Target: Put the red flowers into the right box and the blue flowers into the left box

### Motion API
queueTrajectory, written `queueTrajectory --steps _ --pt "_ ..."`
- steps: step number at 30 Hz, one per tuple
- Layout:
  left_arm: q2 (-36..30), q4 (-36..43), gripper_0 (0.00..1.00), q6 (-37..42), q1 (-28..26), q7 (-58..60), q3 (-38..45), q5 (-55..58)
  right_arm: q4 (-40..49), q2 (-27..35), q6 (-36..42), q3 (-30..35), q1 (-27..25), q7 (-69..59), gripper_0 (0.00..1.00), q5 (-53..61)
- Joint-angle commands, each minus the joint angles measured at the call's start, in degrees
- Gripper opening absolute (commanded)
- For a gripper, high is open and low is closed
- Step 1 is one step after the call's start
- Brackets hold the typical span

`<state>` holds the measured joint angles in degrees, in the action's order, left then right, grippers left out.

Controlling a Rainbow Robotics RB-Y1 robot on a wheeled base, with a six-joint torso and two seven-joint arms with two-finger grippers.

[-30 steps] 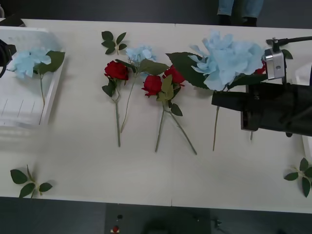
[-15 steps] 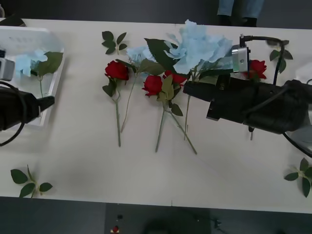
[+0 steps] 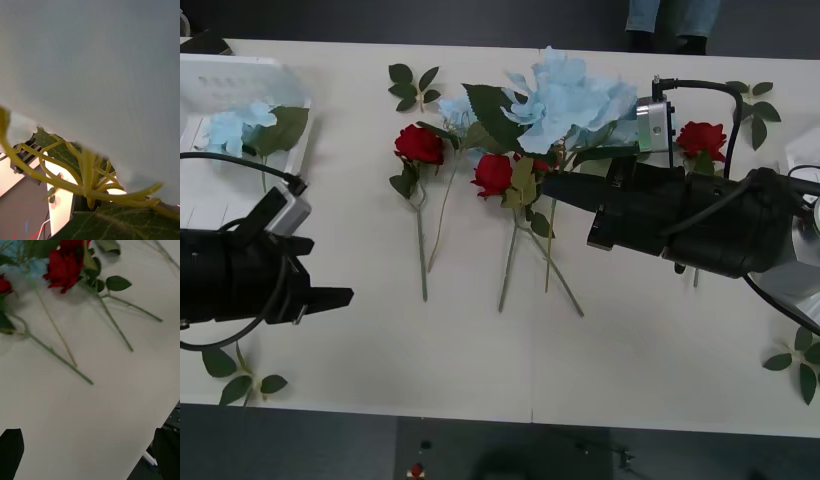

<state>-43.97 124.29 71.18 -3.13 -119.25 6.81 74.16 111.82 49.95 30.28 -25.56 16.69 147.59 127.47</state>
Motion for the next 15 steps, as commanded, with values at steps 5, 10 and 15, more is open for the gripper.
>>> queueTrajectory --steps 5,10,15 --pt "6.96 -14.87 1.00 1.60 7.17 -27.35 -4.70 14.43 1.03 -0.03 -0.05 0.95 1.16 -0.55 0.00 0.59" --pt "11.09 -19.61 1.00 -0.51 7.79 -35.75 -8.39 19.62 1.03 -0.03 -0.05 1.04 1.33 -0.82 0.00 0.59" --pt "12.06 -23.30 1.00 -6.66 7.88 -35.75 -15.86 27.88 1.03 -0.03 -0.05 0.95 1.51 -1.17 0.00 0.59"
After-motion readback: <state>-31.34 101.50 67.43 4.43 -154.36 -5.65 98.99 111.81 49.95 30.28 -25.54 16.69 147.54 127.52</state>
